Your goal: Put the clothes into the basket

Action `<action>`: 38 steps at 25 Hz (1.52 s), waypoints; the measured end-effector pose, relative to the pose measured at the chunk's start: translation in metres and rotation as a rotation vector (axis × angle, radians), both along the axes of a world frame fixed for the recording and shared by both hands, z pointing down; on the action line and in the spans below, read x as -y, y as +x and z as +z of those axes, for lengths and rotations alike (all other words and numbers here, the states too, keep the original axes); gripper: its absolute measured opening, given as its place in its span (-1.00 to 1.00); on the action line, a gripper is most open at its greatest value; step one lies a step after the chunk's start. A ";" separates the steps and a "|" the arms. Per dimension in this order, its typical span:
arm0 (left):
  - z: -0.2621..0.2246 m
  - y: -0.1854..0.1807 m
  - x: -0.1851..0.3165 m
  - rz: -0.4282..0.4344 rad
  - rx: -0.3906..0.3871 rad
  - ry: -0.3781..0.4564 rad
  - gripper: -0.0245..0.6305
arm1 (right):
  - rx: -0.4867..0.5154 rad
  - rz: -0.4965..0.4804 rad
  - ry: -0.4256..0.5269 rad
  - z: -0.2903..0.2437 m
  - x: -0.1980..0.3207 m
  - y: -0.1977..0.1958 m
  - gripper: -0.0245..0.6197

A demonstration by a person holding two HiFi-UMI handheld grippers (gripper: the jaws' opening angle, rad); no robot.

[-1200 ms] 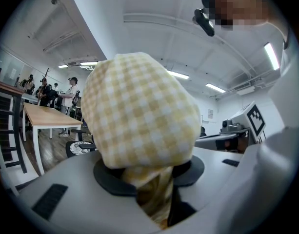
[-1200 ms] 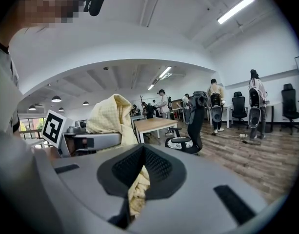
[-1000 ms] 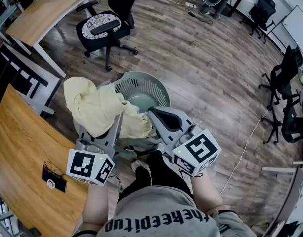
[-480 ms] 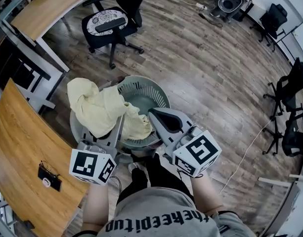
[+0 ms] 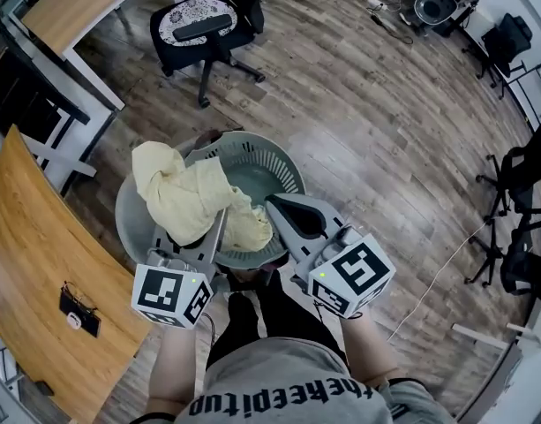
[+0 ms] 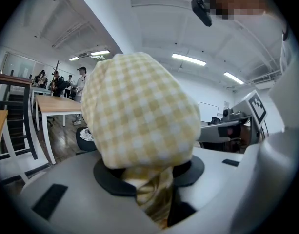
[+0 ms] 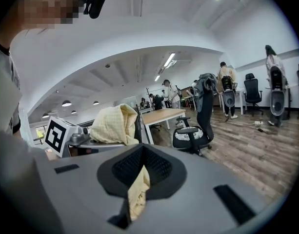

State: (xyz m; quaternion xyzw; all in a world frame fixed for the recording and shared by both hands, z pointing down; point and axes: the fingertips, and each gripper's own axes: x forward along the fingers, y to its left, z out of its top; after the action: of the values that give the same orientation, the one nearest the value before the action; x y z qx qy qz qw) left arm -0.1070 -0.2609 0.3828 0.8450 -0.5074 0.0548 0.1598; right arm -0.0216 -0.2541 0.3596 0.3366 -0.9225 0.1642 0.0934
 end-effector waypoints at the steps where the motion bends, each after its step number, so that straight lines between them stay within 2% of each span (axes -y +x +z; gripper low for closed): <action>1: 0.004 0.001 0.001 -0.002 0.003 -0.011 -0.43 | 0.000 -0.004 -0.008 0.003 0.002 0.000 -0.90; 17: 0.075 0.005 0.007 -0.018 0.042 -0.160 -0.43 | -0.026 -0.042 -0.107 0.053 0.017 0.000 -0.90; 26: 0.109 0.016 0.002 -0.005 0.055 -0.242 -0.42 | -0.037 -0.045 -0.148 0.072 0.019 0.007 -0.90; 32: 0.122 0.022 0.001 0.007 0.072 -0.266 -0.40 | -0.036 -0.047 -0.161 0.080 0.020 0.009 -0.90; 38: 0.137 0.030 -0.003 0.047 0.103 -0.331 -0.33 | -0.037 -0.050 -0.168 0.083 0.020 0.011 -0.90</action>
State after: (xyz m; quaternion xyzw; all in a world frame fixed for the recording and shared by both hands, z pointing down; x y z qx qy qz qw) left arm -0.0769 -0.2581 0.5193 0.8149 -0.4790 0.1845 0.2691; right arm -0.0105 -0.2743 0.4428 0.3072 -0.9118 0.2322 0.1423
